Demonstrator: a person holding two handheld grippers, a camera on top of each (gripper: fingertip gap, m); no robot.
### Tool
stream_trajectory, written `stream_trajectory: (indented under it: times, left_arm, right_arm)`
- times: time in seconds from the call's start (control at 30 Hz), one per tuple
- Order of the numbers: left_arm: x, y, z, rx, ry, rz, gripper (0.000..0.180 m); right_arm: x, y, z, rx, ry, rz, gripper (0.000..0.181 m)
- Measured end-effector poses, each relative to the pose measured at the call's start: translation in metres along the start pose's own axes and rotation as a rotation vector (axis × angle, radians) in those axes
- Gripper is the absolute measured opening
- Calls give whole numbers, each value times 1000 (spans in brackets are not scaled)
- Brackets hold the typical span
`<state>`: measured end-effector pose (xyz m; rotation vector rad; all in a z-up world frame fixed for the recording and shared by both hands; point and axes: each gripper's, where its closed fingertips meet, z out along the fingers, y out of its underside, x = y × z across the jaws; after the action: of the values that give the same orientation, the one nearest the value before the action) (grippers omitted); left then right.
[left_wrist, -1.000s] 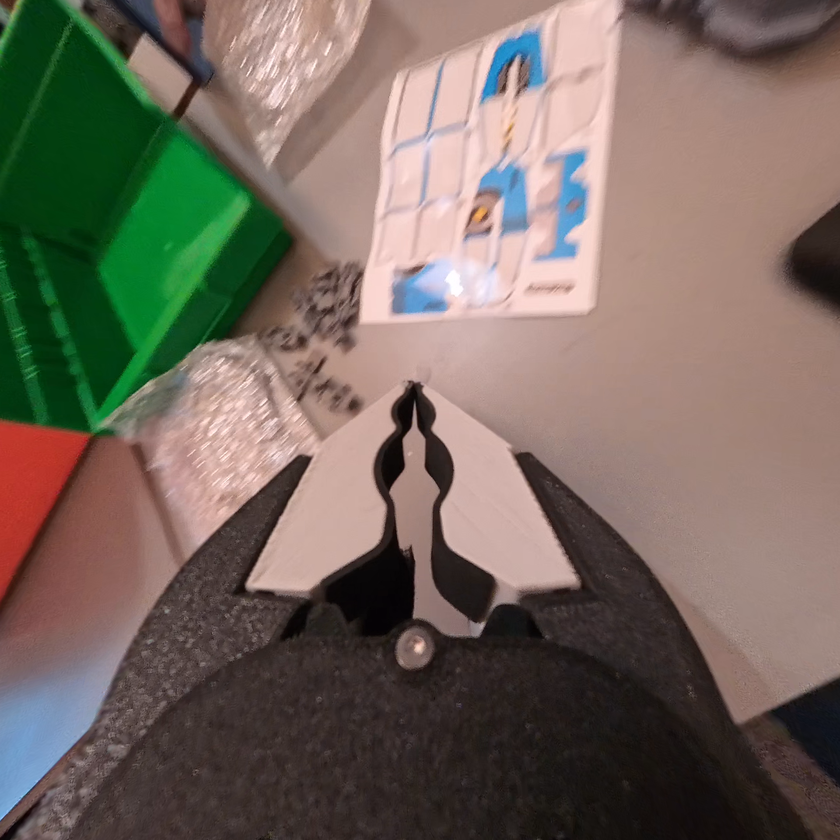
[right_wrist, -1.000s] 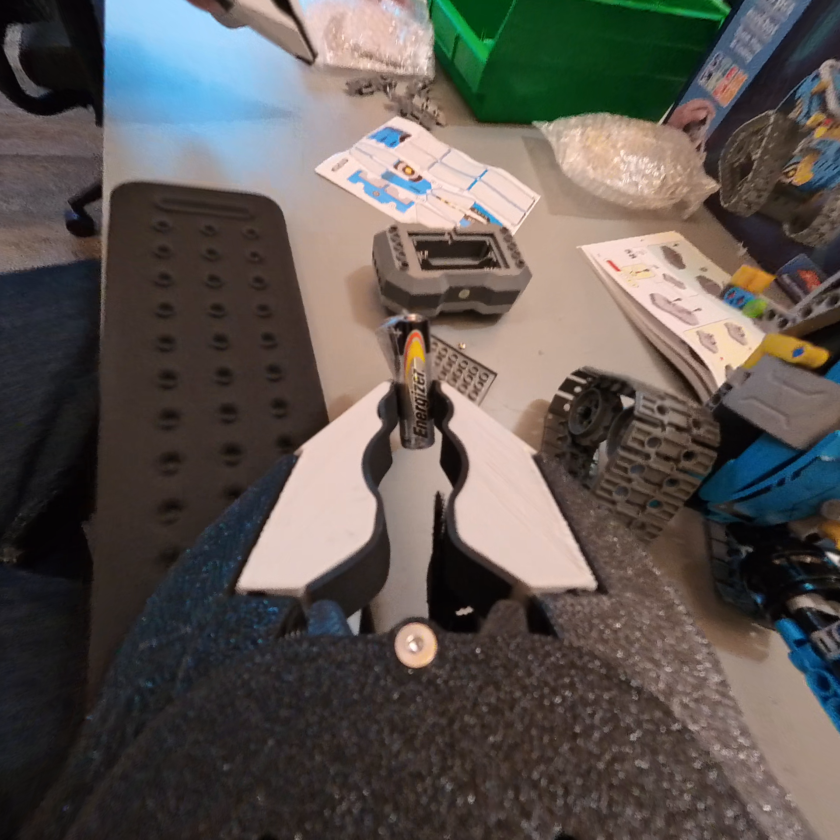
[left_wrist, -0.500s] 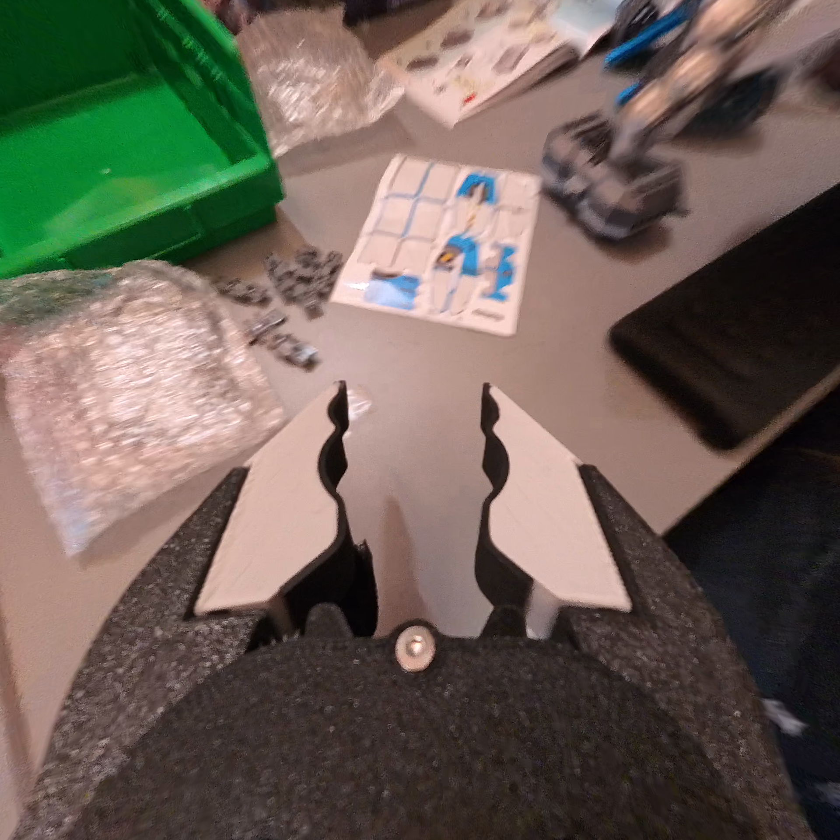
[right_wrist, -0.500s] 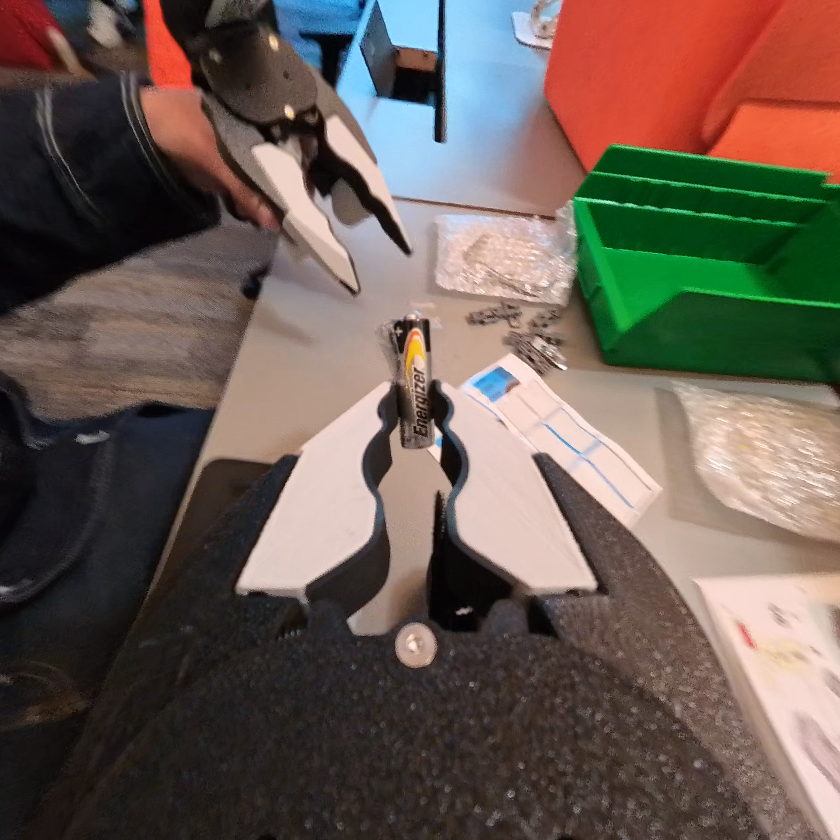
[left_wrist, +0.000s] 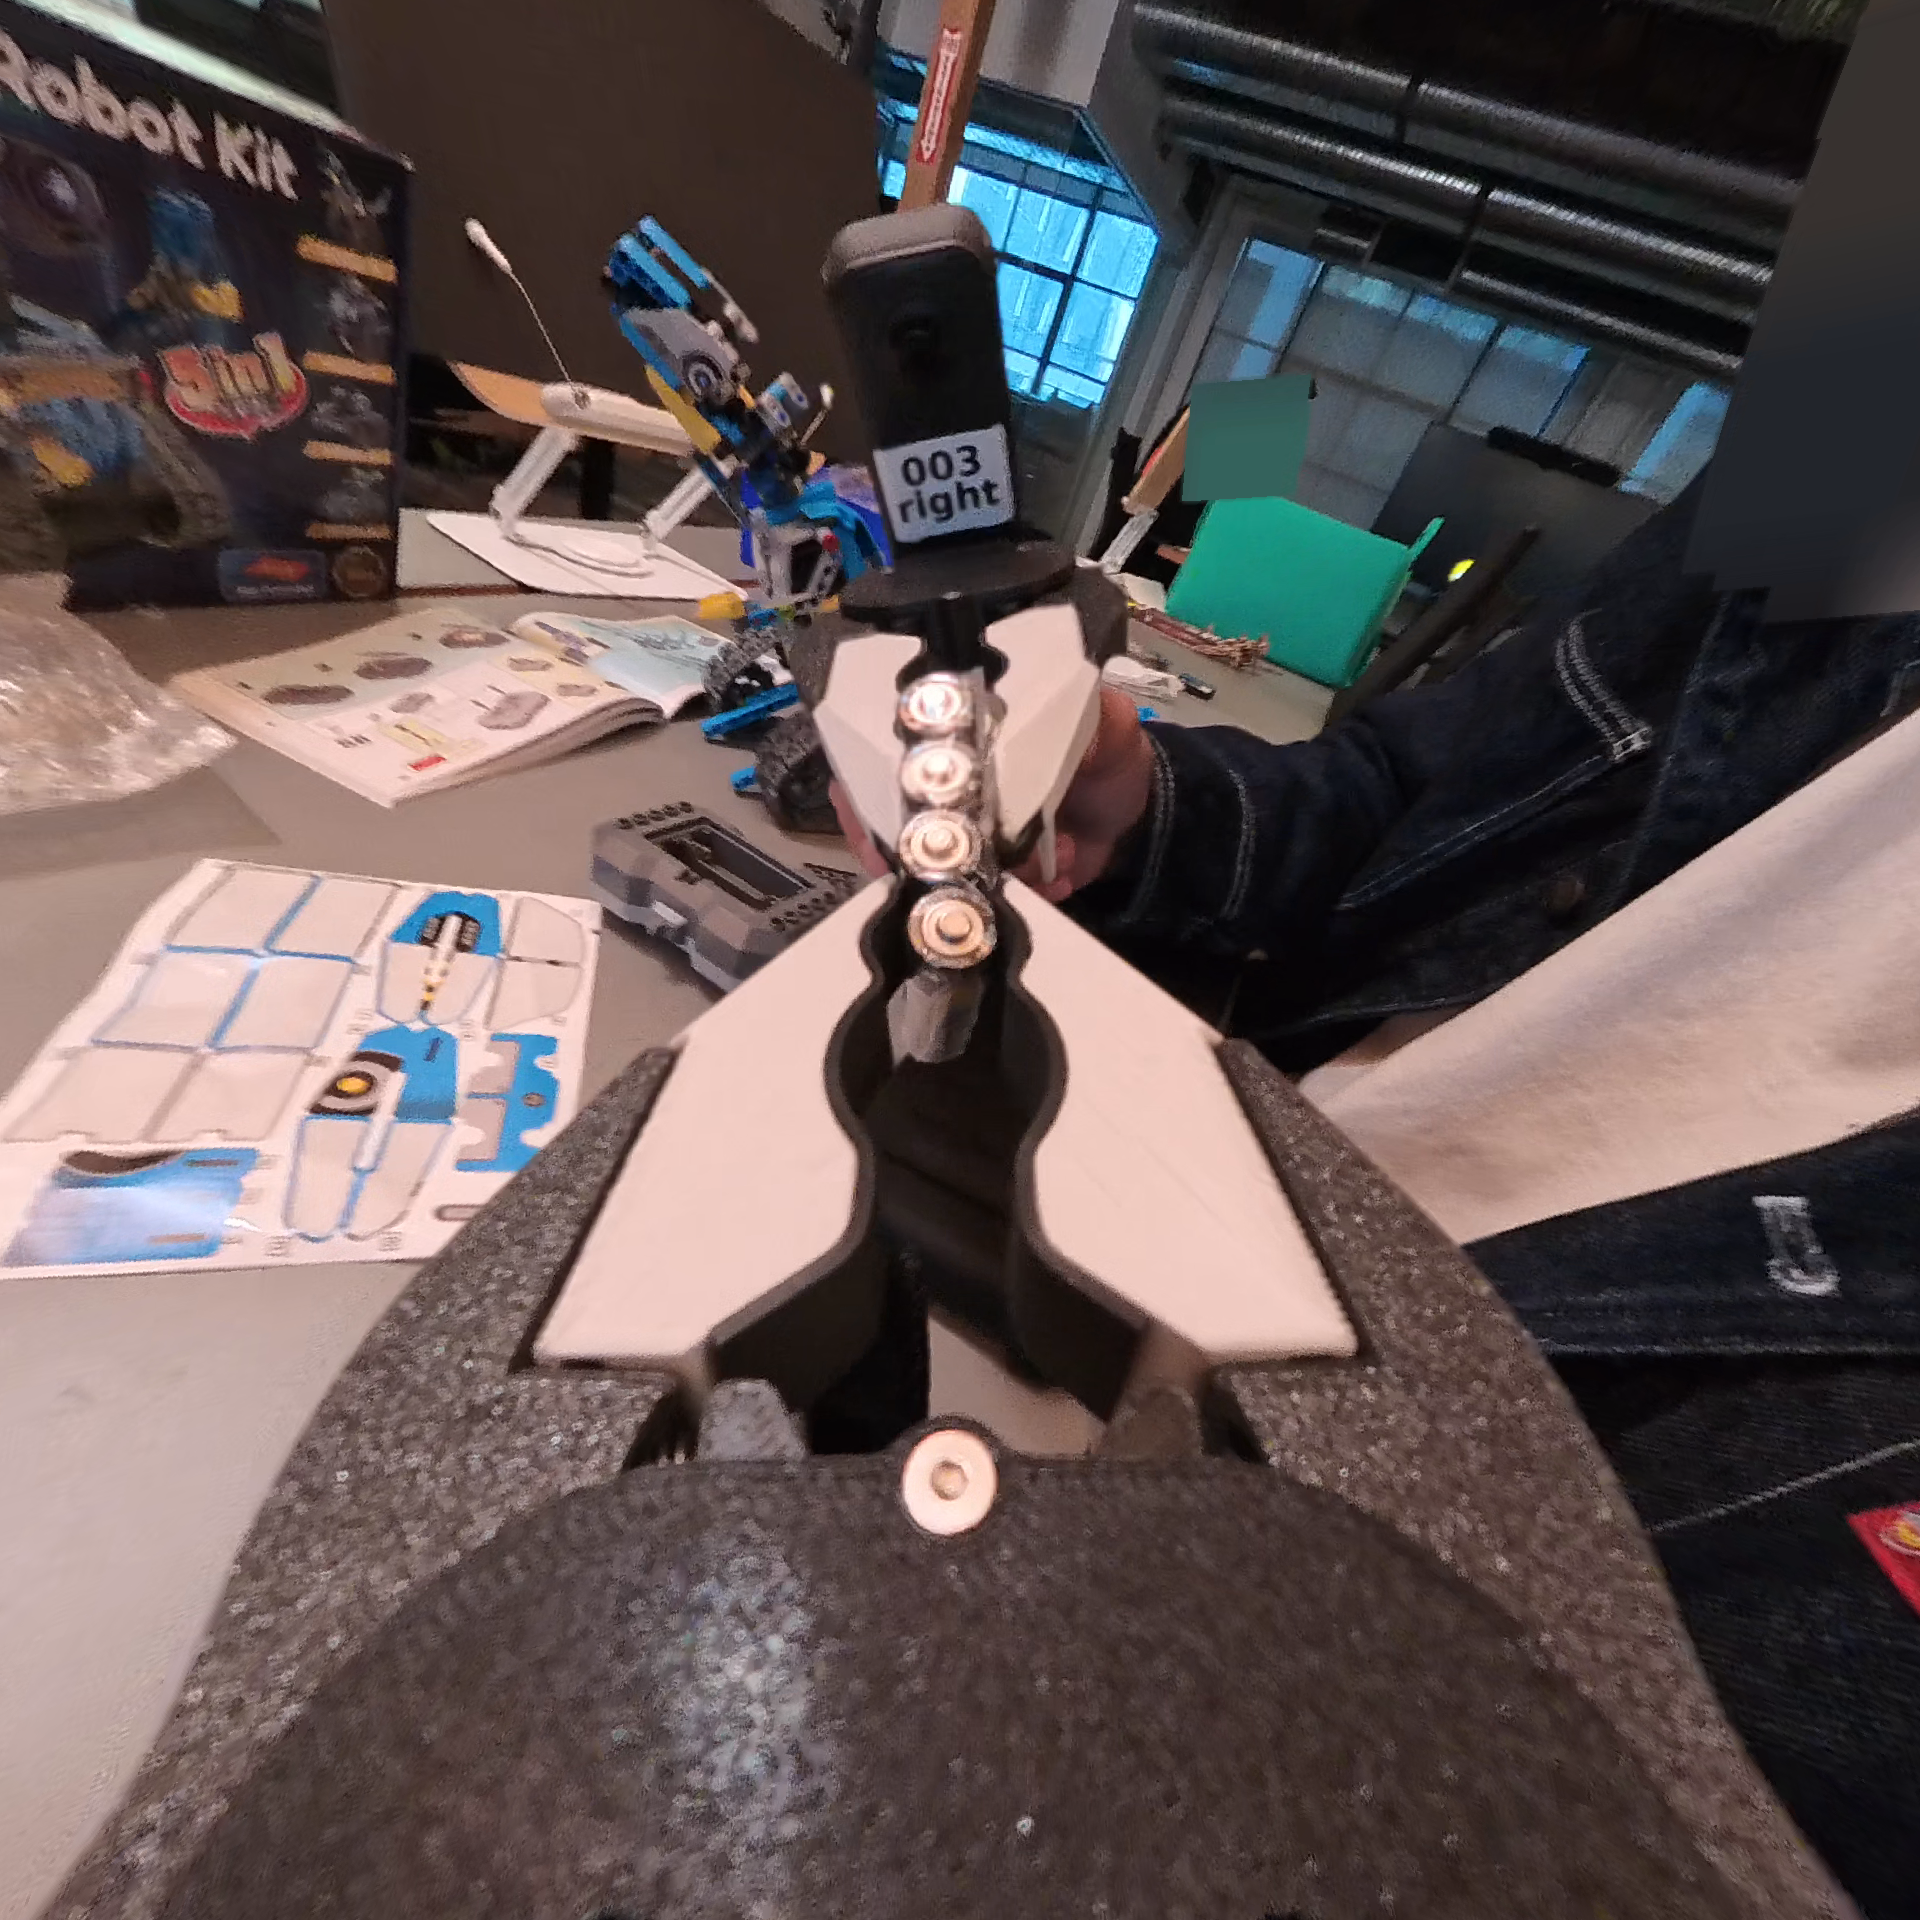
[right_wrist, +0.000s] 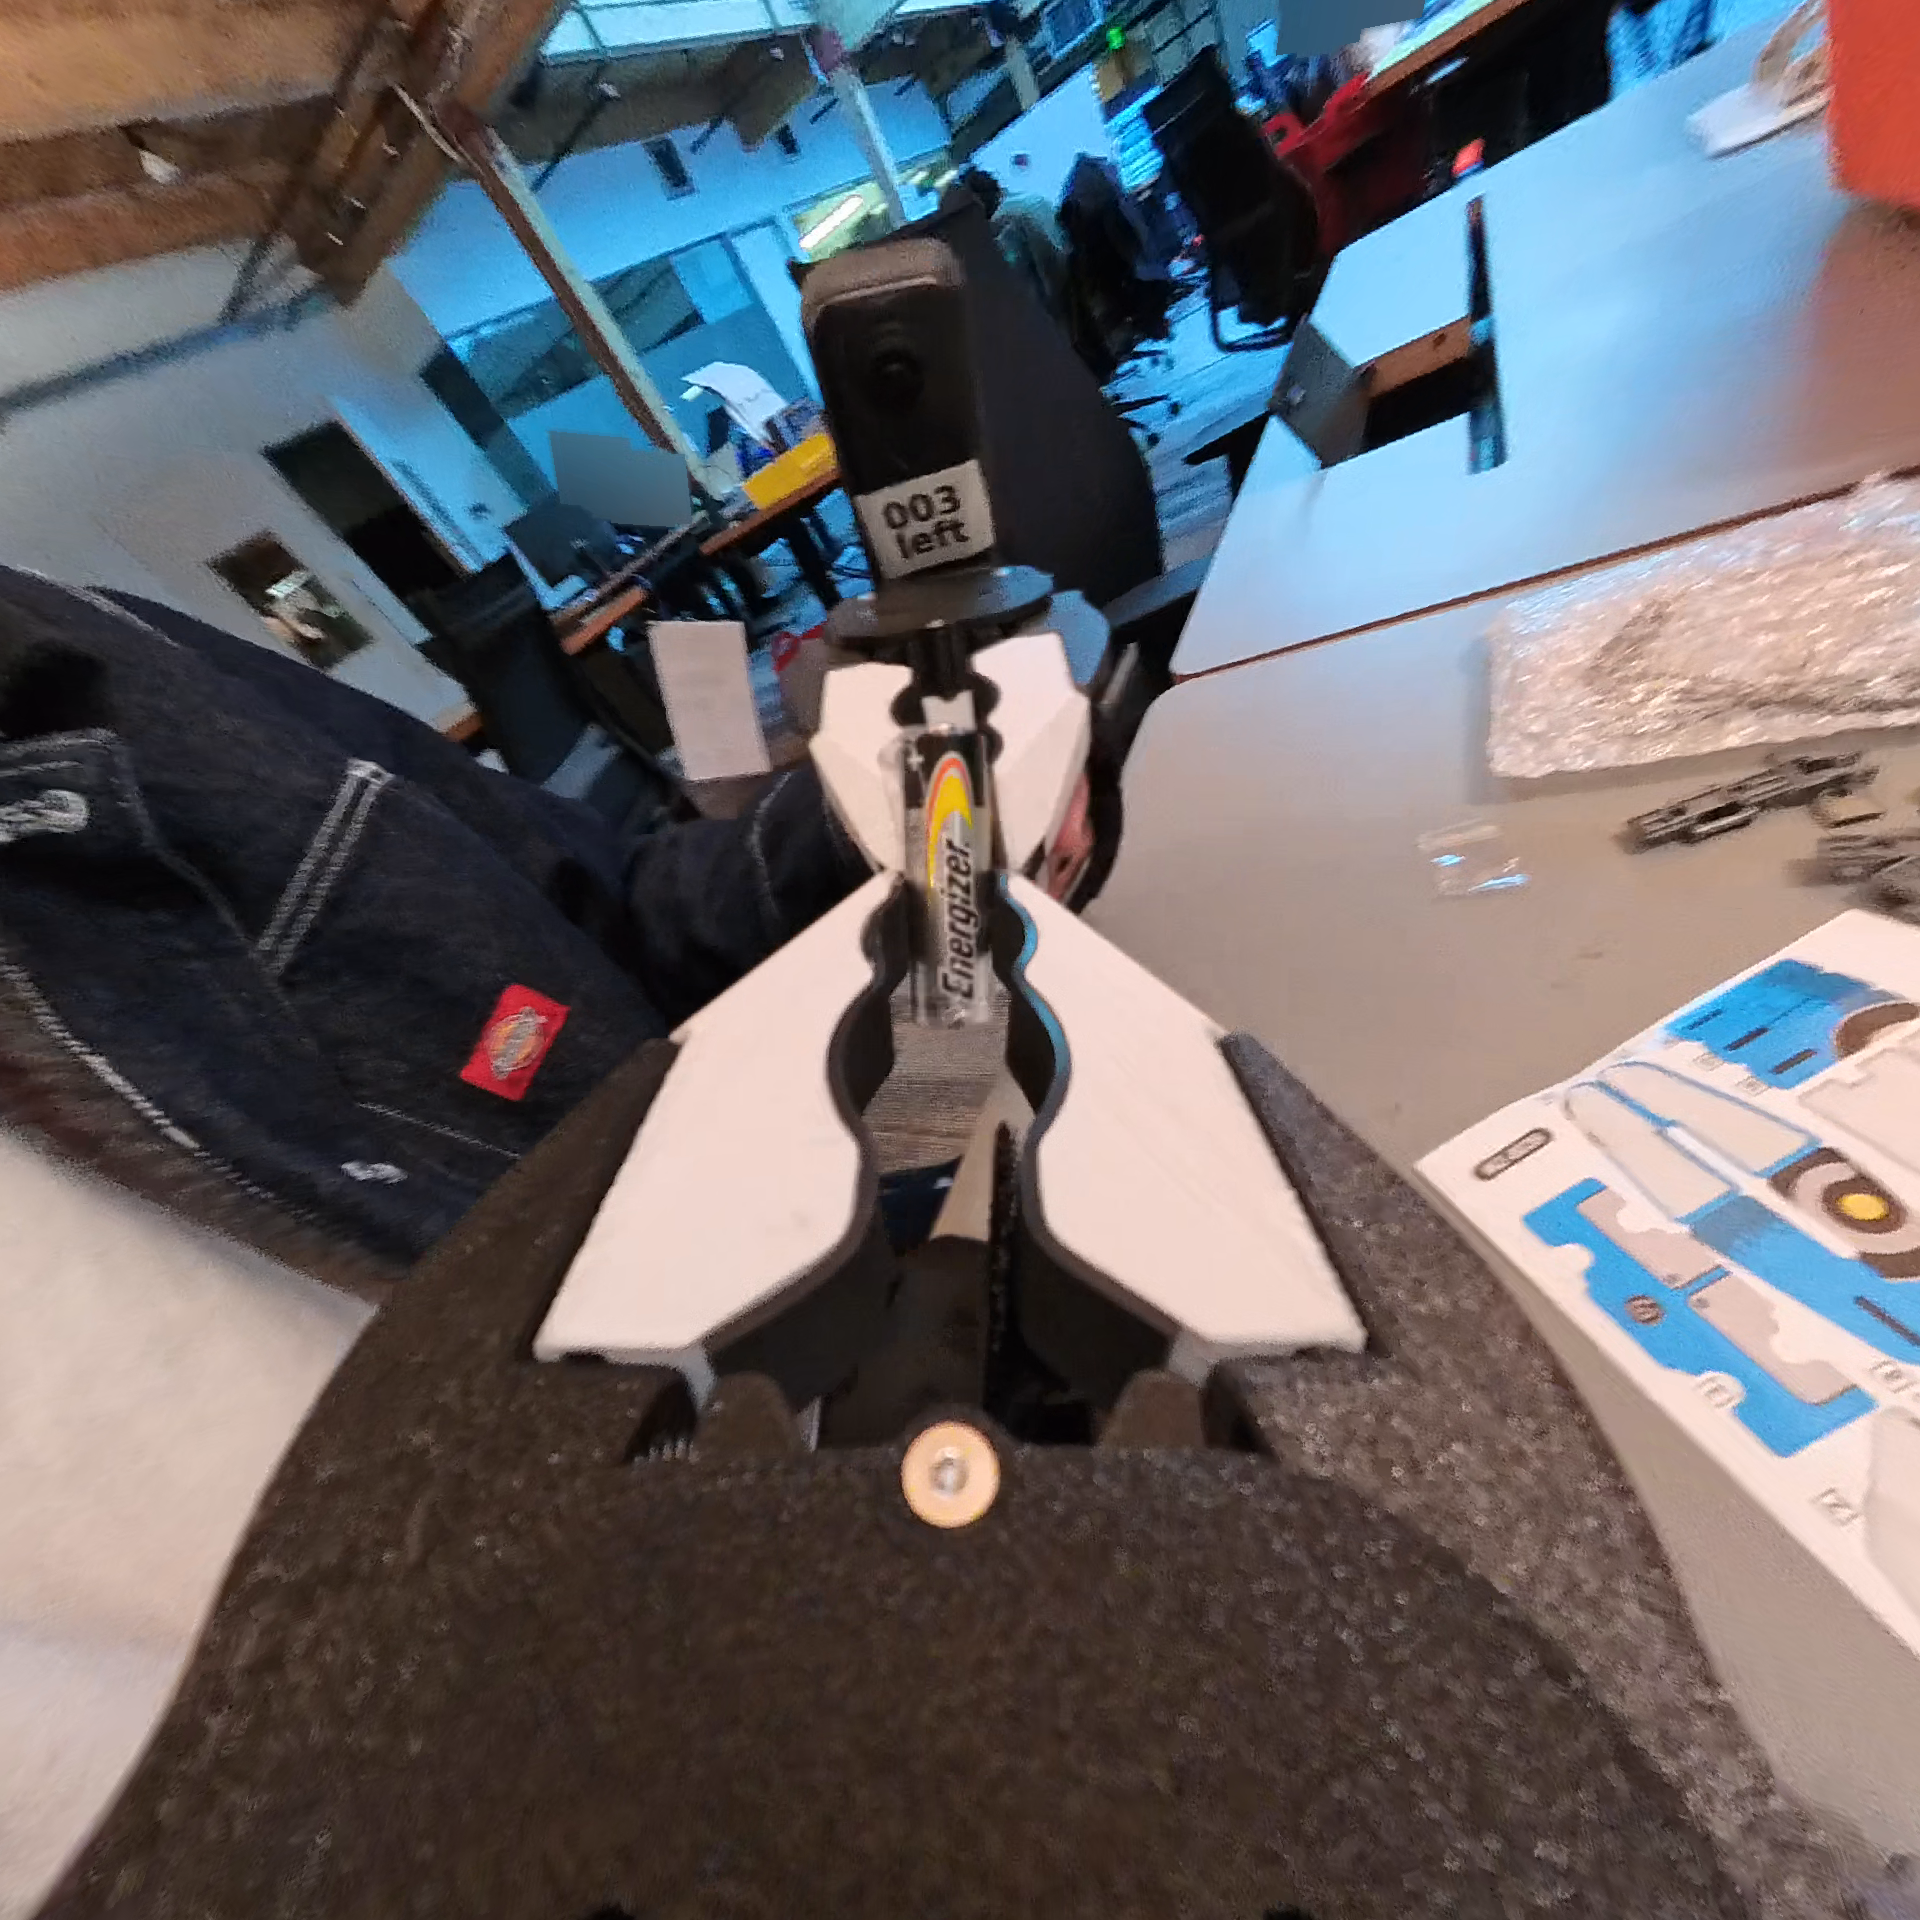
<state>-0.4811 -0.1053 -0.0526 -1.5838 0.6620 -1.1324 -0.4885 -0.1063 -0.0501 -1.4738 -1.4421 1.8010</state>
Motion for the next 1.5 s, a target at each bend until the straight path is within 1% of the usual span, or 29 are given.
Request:
stream_trajectory:
  times: [0.1, 0.17, 0.23, 0.3, 0.37, 0.43, 0.53, 0.6, 0.63, 0.7, 0.8, 0.83, 0.9, 0.93, 1.03, 1.13, 1.27, 1.37, 1.5]
  left_arm:
    - [-8, 8, 2, -14, 1, -101, 12]
    - [-13, 14, 3, -27, -11, -167, 12]
    - [-25, 20, 3, -38, -69, -237, 12]
    - [-37, 31, 0, -75, -151, -244, 11]
    - [-50, 44, -2, -140, -276, -216, 12]
    - [-58, 52, -5, -180, -391, -146, 12]
    - [-65, 56, -8, -236, -535, 4, 12]
    - [-70, 63, -12, -329, -638, 176, 12]
    - [-72, 67, -14, -375, -670, 228, 12]
    - [-73, 77, -17, -444, -671, 277, 12]
    - [-68, 83, -22, -468, -620, 311, 12]
    - [-67, 84, -24, -483, -604, 357, 12]
    - [-66, 88, -29, -532, -582, 442, 12]
    - [-67, 90, -30, -553, -572, 473, 12]
    - [-71, 92, -35, -596, -584, 570, 12]
    - [-70, 89, -33, -600, -584, 656, 12]
    - [-67, 82, -33, -584, -605, 722, 12]
    - [-66, 82, -34, -592, -615, 760, 12]
    - [-68, 90, -31, -622, -614, 775, 12]
  right_arm:
    - [5, -1, -8, 41, -17, 73, 22]
    - [12, 6, -8, -6, 25, 59, 13]
    - [30, 12, -9, -62, 174, -37, 12]
    - [47, 21, -7, -145, 322, -116, 12]
    - [62, 34, -3, -248, 480, -184, 13]
    - [72, 41, 0, -301, 601, -217, 12]
    - [79, 43, 4, -266, 677, -122, 12]
    - [84, 47, 7, -246, 707, -77, 12]
    - [86, 51, 9, -240, 710, -40, 12]
    - [88, 61, 13, -256, 699, 14, 13]
    - [81, 72, 16, -343, 640, -29, 14]
    - [77, 75, 14, -402, 620, -59, 17]
    - [64, 69, 12, -463, 527, -119, 33]
    - [57, 61, 10, -477, 472, -141, 34]
    - [55, 37, 9, -468, 369, -159, 33]
    - [62, 41, 23, -481, 300, -131, 30]
    - [67, 54, 34, -458, 281, -55, 18]
    - [76, 50, 30, -431, 322, -36, 18]
    - [84, 56, 26, -475, 368, -42, 18]
